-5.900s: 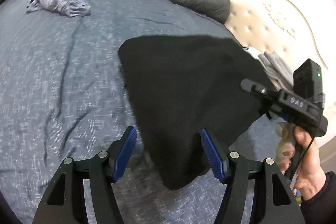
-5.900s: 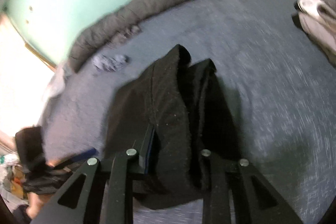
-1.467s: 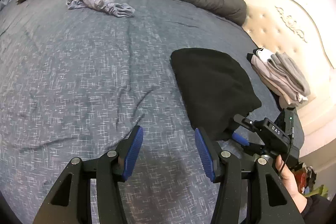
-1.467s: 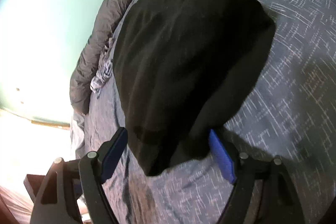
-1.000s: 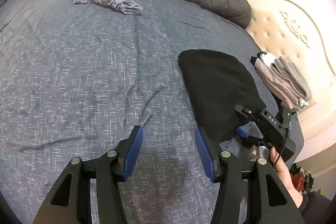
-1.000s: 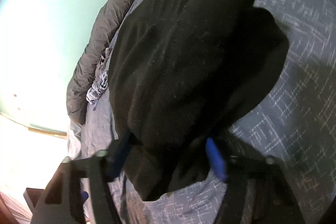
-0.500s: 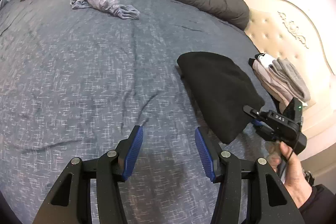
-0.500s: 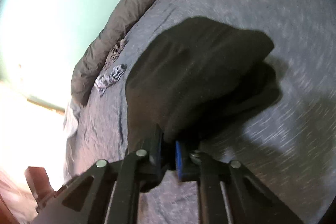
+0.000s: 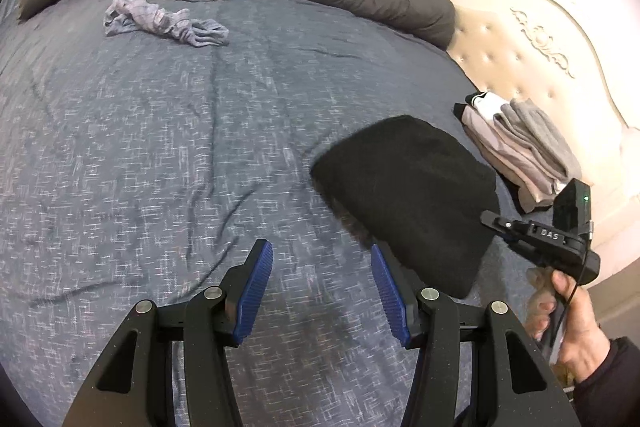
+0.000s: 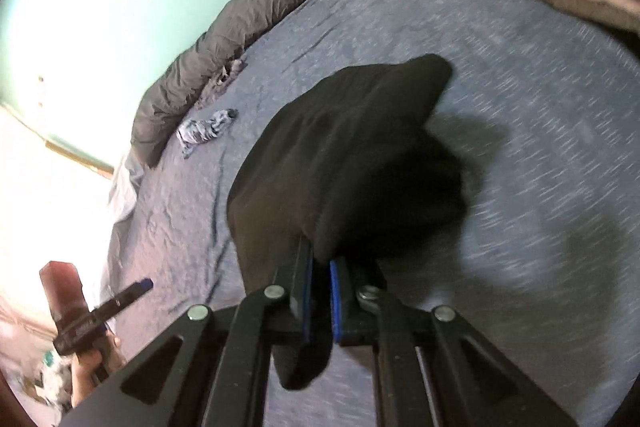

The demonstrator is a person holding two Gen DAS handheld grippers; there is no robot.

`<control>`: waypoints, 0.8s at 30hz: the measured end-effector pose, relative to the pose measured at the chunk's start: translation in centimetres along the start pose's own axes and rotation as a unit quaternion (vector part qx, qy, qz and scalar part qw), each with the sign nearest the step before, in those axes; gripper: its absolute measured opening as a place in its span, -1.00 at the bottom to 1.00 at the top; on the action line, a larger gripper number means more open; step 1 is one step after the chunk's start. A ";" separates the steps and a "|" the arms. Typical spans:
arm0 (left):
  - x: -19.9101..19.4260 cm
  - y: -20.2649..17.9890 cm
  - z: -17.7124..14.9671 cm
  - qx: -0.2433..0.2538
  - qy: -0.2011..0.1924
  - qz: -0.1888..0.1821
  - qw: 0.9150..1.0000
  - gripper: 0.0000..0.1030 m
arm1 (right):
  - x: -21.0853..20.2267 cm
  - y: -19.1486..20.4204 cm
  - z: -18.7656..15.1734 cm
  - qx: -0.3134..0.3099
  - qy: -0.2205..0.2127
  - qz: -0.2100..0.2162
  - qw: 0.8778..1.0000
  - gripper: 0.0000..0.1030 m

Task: Fold clothes
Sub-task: 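Grasp the folded black sweater edge with the right tool, then lift the folded sweater with the right tool while the left tool grasps it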

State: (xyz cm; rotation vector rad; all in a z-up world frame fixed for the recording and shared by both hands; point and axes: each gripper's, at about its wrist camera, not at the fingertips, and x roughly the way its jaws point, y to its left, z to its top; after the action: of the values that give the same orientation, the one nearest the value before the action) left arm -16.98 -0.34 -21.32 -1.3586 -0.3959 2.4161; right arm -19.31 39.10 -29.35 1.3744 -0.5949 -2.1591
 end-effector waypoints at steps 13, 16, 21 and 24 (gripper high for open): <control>8.9 -3.1 -0.4 0.012 0.078 -0.041 0.996 0.23 | -0.5 -4.1 1.4 -0.027 0.042 -0.018 0.999 -0.87; 11.3 -3.7 0.2 0.012 0.093 -0.049 0.994 0.24 | -0.2 -3.9 1.1 -0.031 0.049 -0.011 0.998 -0.85; 14.3 -3.9 2.0 0.012 0.099 -0.062 0.993 0.34 | -0.3 -4.4 0.8 -0.015 0.046 -0.006 0.999 -0.35; 16.1 -4.5 2.5 0.020 0.114 -0.081 0.990 0.35 | 0.2 -4.3 0.5 -0.014 0.047 -0.014 0.999 0.14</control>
State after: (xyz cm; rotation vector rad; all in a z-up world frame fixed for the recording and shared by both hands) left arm -26.23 10.31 -30.62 -1.5020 -0.3796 2.1009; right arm -20.60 42.34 -31.92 1.4685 -0.5096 -2.1022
